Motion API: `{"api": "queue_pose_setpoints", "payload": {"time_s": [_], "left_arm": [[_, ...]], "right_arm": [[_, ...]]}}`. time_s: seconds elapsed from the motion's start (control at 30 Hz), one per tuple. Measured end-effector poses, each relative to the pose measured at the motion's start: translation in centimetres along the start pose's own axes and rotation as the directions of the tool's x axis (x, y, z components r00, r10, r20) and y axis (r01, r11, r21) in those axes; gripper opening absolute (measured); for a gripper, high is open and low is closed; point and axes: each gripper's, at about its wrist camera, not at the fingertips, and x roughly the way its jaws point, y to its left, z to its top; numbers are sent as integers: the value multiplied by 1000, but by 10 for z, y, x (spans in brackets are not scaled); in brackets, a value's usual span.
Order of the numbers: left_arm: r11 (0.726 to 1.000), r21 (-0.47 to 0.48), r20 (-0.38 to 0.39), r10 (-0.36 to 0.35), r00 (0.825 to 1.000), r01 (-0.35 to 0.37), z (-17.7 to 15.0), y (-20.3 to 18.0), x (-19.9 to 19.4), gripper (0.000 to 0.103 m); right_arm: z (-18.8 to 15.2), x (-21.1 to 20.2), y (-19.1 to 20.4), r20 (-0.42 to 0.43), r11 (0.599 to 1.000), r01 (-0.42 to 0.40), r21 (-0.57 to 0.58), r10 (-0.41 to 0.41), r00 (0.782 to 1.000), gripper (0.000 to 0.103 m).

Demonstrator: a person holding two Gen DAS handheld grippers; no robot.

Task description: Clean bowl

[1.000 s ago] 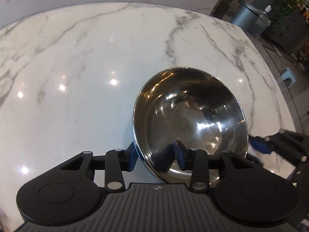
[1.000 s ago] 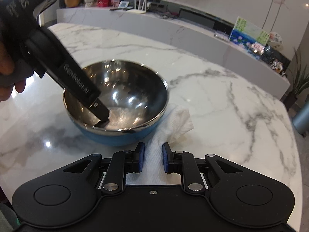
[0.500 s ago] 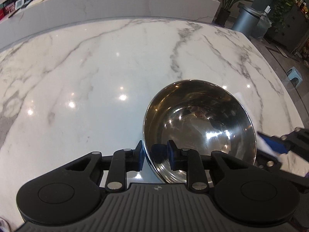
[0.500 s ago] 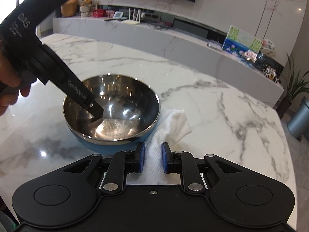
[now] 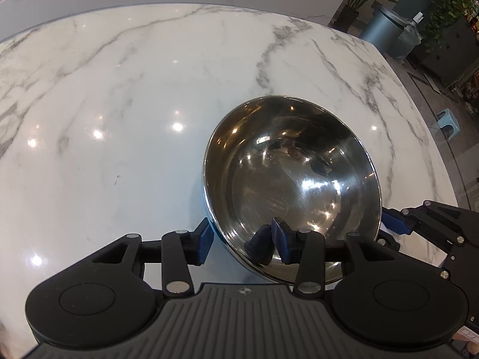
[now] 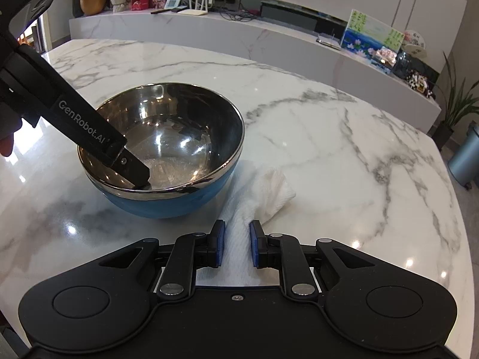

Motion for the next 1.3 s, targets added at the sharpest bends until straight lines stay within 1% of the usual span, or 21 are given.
{"api": "queue_pose_setpoints", "payload": {"time_s": [0.07,0.17,0.23,0.27,0.3,0.37,0.47,0.53,0.57,0.6,0.67,0.73,0.8,0.9,0.97,1.03,1.1,1.23,1.3], "left_arm": [[1000,-8,-5,-7,1000,7,0,1,0,41],[1000,-18,-10,-16,1000,16,0,1,1,41],[1000,-21,-14,-21,1000,21,0,1,1,41],[999,-23,-15,-23,1000,23,0,1,1,41],[999,-26,-16,-26,1000,26,-1,1,1,41],[999,-29,-18,-33,999,32,-1,1,2,42],[999,-30,-15,-33,999,32,-2,1,1,42],[999,-30,-13,-30,999,29,-3,0,1,42],[999,-29,-11,-28,1000,28,-3,0,1,42],[999,-28,-9,-27,1000,26,-3,0,1,42],[999,-23,-8,-25,1000,24,-3,-1,1,42],[1000,-21,-8,-24,1000,24,-3,-1,1,41],[1000,-14,-2,-19,1000,19,-2,-3,0,39],[1000,-2,9,-7,1000,7,0,-2,-1,32],[1000,10,21,7,1000,-7,2,-1,-3,27],[1000,12,29,14,999,-14,4,0,-4,25],[1000,9,32,16,999,-16,4,0,-4,25],[1000,-3,30,16,999,-16,4,1,-4,26],[1000,-19,20,9,1000,-9,3,2,-2,31]], "right_arm": [[-1,0,-3,-5,999,-8,36,9,1000,20],[-3,2,-8,-15,995,-21,93,23,1000,22],[-4,3,-11,-20,992,-26,126,29,999,27],[-5,4,-13,-24,989,-30,144,34,999,33],[-6,5,-14,-29,986,-34,161,40,999,36],[-8,6,-14,-25,983,-33,181,39,999,36],[-9,6,-11,-21,985,-25,172,30,999,36],[-10,5,-9,-18,986,-16,165,19,1000,34],[-9,5,-8,-16,987,-14,159,17,1000,29],[-9,4,-7,-14,988,-12,153,14,1000,21],[-8,4,-8,-14,987,-10,159,13,1000,19],[-7,2,-10,-5,987,-5,163,6,1000,19],[-4,-3,-12,25,988,14,156,-18,1000,19],[-1,-12,-17,69,987,10,159,-21,997,19],[2,-20,-17,103,990,6,138,-20,994,19],[4,-26,-15,129,994,1,110,-15,992,19],[5,-25,-12,131,997,-3,82,-8,991,19],[3,-19,-3,97,999,-5,37,1,995,19],[2,-15,0,82,1000,-8,22,6,997,19]]}}
